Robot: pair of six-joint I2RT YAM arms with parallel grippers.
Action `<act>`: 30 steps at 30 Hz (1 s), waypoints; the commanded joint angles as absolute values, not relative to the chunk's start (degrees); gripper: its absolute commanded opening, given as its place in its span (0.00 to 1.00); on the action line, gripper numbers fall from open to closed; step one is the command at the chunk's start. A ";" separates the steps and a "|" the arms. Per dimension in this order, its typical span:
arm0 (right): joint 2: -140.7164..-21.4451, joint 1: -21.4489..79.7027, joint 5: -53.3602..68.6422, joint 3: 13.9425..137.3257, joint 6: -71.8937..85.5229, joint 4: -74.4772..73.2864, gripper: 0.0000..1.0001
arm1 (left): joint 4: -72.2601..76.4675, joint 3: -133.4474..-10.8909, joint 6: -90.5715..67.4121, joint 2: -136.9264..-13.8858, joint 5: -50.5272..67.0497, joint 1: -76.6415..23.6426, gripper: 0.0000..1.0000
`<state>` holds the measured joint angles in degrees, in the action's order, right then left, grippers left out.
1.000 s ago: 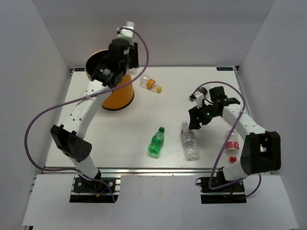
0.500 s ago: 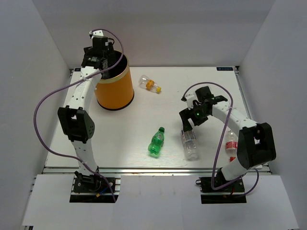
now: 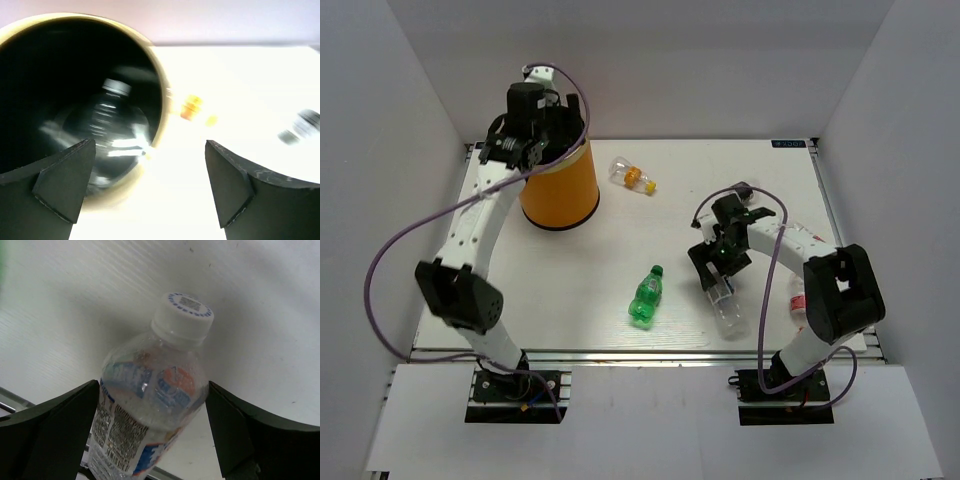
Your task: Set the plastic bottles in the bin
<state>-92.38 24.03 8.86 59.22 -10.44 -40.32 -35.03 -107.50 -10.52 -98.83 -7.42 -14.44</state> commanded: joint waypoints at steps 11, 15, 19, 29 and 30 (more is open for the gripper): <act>-96.68 26.19 5.97 56.87 -10.28 -45.26 0.55 | -45.52 -75.80 -8.44 -79.81 19.51 -26.80 1.00; -96.24 25.93 11.68 60.36 -13.44 -47.02 0.05 | -48.07 -69.88 -8.44 -78.75 19.51 -29.61 1.00; -97.90 25.58 12.49 73.71 -23.97 -52.11 0.00 | -45.97 -66.89 -8.44 -77.43 20.04 -32.51 1.00; -119.53 26.28 7.47 135.36 -23.22 -43.45 0.00 | -37.10 -60.65 -11.77 -79.54 19.78 -38.93 1.00; -117.36 26.54 7.82 133.87 -22.86 -39.94 0.00 | -36.57 -59.25 -11.78 -79.54 19.78 -38.94 1.00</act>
